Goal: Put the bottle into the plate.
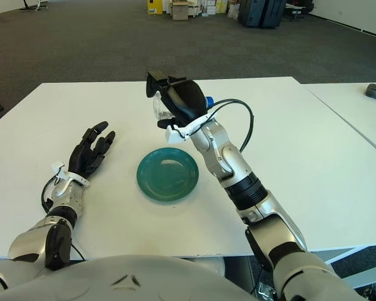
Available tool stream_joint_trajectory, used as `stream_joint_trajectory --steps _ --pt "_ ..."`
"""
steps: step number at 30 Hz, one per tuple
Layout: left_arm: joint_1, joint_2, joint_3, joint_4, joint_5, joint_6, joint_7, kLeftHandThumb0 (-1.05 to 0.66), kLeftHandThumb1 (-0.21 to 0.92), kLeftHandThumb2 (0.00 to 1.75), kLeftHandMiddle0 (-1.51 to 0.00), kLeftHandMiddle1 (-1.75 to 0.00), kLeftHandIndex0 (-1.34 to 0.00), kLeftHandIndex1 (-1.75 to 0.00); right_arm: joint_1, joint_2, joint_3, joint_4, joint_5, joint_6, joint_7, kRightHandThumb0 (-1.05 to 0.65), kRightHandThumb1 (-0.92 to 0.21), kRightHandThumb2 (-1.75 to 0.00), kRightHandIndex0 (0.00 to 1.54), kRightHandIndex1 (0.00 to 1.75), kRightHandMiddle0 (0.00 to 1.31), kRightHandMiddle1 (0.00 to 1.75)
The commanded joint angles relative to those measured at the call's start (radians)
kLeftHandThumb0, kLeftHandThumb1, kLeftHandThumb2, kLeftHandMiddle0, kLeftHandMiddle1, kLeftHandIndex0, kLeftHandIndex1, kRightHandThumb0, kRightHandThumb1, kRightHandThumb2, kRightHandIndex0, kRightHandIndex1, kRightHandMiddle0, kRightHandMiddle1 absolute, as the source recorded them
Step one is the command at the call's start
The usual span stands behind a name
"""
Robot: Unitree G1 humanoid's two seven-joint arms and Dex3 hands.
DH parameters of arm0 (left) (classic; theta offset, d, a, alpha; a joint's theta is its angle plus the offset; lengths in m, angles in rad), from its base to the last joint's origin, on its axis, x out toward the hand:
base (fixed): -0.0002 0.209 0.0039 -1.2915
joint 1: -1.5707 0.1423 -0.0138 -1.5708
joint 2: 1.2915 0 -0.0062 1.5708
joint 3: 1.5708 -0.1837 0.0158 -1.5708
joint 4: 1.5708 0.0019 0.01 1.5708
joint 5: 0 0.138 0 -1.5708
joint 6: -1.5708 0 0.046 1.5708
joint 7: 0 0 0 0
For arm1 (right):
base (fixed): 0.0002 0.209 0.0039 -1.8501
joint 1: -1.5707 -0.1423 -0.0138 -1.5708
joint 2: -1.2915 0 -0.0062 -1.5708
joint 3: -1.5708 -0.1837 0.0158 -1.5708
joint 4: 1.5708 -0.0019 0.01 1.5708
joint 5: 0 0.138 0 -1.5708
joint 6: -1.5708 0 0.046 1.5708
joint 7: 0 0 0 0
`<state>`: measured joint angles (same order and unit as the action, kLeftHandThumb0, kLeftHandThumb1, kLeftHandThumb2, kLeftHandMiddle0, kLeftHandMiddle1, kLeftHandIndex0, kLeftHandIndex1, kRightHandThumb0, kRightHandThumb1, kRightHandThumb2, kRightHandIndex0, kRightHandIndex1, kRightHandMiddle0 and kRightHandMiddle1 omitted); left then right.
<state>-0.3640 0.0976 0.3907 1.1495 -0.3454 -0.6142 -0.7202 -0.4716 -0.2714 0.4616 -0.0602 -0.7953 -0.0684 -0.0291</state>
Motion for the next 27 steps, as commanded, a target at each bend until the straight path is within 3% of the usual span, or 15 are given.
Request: stream_joint_trajectory --steps 1,12,27 --pt "0.037 -0.006 -0.001 0.032 0.003 0.031 0.008 -0.56 0.92 0.60 -0.53 0.00 -0.05 -0.90 0.000 0.009 -0.006 -0.037 0.006 -0.005 0.026 0.00 -0.07 -1.60 0.80 1.73 0.57 1.75" --pt "0.037 -0.010 0.012 0.031 -0.022 0.051 -0.037 -0.54 0.92 0.61 -0.55 -0.02 -0.08 -0.92 0.101 0.045 0.033 -0.103 0.020 0.011 0.150 0.00 -0.06 -1.61 0.80 1.74 0.58 1.75" --pt "0.032 0.004 0.014 0.034 -0.031 0.107 -0.057 -0.59 0.92 0.55 -0.55 -0.01 -0.06 -0.94 0.188 0.134 0.037 -0.039 0.103 0.014 0.148 0.00 -0.07 -1.61 0.79 1.74 0.57 1.75"
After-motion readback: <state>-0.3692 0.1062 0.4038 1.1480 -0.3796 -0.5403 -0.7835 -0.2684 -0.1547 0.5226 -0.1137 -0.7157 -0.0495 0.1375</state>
